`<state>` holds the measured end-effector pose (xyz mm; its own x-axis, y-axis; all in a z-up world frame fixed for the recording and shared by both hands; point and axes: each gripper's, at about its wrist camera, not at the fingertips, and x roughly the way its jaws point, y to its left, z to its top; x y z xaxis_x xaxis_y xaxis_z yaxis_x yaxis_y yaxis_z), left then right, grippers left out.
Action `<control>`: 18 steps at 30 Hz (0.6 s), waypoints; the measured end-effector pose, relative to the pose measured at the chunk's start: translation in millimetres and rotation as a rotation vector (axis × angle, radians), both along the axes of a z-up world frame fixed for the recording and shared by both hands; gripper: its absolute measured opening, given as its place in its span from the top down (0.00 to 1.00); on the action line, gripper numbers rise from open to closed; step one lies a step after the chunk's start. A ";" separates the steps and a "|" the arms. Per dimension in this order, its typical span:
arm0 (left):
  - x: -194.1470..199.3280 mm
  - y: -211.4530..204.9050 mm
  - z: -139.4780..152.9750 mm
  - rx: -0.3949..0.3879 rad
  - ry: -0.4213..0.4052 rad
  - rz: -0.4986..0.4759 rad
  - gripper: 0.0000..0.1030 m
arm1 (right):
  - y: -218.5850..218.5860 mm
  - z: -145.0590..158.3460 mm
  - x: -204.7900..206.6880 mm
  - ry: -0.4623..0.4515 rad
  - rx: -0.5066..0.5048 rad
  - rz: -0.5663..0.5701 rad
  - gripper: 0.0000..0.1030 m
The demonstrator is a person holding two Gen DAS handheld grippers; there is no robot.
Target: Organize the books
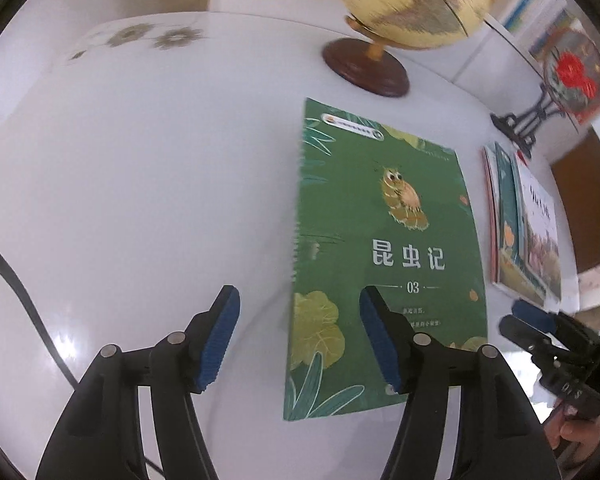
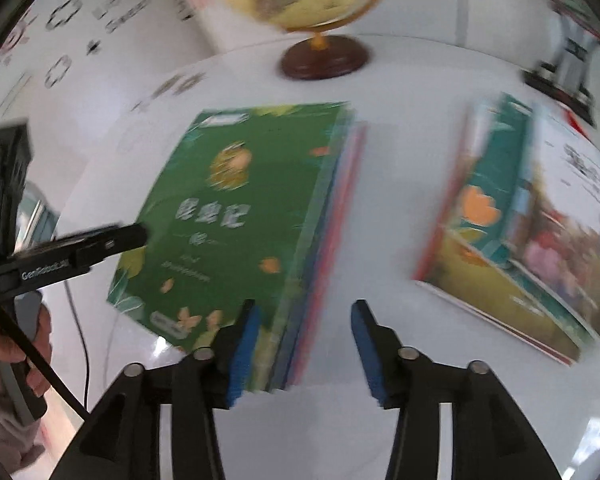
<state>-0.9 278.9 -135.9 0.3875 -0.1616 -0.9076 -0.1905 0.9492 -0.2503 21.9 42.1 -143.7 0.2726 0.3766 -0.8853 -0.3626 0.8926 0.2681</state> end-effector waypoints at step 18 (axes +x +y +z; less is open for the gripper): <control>44.4 -176.6 49.2 -0.169 -0.144 -0.263 0.24 | -216.5 36.8 7.2 -0.172 0.125 -0.361 0.50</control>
<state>43.5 102.2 -86.7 0.4349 -0.4167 -0.7983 0.1044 0.9039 -0.4149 29.2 -174.4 -106.9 0.5469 0.3316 -0.7687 -0.0813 0.9349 0.3454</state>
